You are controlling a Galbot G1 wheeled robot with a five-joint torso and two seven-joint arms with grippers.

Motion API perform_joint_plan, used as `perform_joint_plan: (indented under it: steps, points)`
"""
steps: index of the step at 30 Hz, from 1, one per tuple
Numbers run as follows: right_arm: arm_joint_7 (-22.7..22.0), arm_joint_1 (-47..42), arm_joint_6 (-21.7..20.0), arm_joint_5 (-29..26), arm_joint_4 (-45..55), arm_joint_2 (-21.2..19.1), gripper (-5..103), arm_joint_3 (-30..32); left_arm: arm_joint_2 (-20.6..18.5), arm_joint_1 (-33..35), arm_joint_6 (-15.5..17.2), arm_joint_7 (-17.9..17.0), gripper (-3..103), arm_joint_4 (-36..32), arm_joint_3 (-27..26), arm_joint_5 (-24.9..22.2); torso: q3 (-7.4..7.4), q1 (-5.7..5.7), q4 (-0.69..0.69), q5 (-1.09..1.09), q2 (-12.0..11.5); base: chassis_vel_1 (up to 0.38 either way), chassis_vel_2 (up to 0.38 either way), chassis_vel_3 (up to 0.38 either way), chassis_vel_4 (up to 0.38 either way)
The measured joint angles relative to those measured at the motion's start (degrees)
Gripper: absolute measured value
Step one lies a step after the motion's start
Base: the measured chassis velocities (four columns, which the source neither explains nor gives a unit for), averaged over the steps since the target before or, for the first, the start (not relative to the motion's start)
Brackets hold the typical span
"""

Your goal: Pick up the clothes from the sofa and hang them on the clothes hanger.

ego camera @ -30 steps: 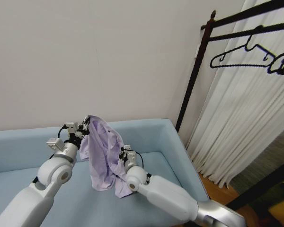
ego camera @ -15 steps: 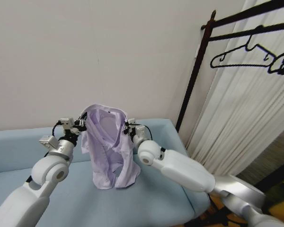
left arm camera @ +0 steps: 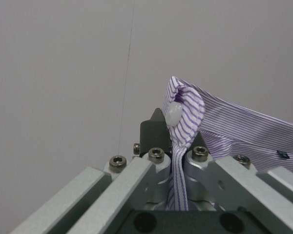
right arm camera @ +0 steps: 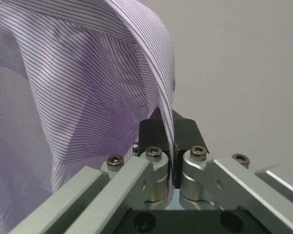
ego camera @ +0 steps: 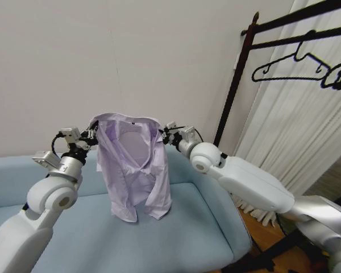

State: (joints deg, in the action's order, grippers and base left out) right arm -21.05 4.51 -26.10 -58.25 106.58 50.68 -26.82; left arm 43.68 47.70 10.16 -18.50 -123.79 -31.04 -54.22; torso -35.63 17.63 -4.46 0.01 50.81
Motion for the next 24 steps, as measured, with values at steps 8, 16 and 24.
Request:
perform_joint_plan:
  steps: [8, 16, 24]
  points:
    - [-0.7, -1.2, -0.2, 0.1, 0.4, 0.9, 1, 1.4, -3.8, -7.7, 1.4, 0.4, 1, 2.8, 3.5, -3.2, 0.00, 0.00, 0.01, 0.00, 0.0, 0.000, 0.000, 0.000, 0.000]
    - [-3.6, -2.1, -0.6, -0.3, 0.1, 2.0, 19, 2.2, -6.1, -15.1, 2.0, 1.0, 1, 6.9, 8.7, -5.2, 0.00, 0.00, 0.01, -0.02, 0.0, 0.000, 0.000, 0.000, 0.000]
    - [-7.1, -2.0, -0.8, -2.7, 0.5, 2.1, 52, 4.1, -6.4, -24.4, 2.9, 0.8, 1, 9.9, 17.1, -6.5, 0.00, 0.00, 0.00, 0.00, 0.0, 0.000, 0.000, 0.000, 0.000]
